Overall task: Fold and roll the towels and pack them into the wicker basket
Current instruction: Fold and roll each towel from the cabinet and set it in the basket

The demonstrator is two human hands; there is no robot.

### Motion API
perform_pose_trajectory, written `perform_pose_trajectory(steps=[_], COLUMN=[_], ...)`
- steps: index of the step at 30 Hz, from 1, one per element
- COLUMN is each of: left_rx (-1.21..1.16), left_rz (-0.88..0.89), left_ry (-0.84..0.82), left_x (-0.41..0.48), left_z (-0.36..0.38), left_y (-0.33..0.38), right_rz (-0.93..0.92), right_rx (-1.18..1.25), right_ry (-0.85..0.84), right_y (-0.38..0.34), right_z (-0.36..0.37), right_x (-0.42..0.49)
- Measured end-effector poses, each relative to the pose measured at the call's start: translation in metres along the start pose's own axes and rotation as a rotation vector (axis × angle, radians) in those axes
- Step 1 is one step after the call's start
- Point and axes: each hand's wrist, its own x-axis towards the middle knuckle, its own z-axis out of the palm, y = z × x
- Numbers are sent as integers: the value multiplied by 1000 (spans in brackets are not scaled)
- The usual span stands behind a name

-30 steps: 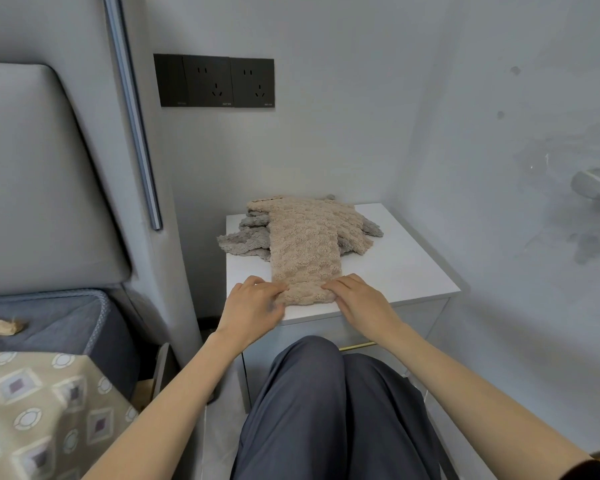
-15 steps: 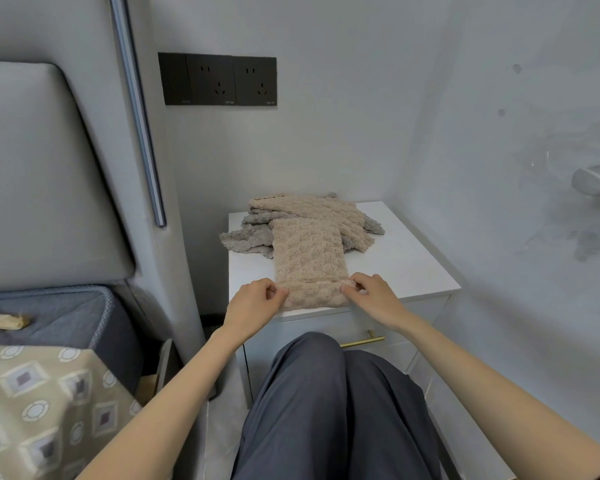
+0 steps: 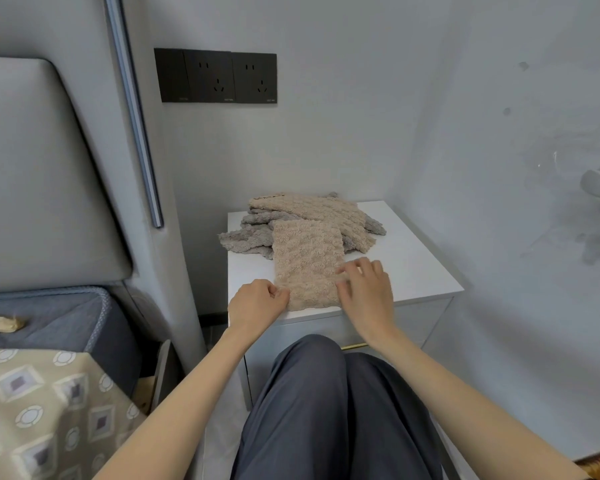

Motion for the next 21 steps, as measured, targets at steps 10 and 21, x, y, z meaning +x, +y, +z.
perform_pose_trajectory(steps=[10,21], left_rx=[10,148], left_rz=[-17,60], left_ry=[-44,74], left_x=[7,2], left_z=[-3,-2], left_y=[0,2], right_rz=[-486,-439], right_rx=[40,-76], right_ry=[-93,-188], right_y=[-20,22], right_z=[20,-5], right_x=[-21,-15])
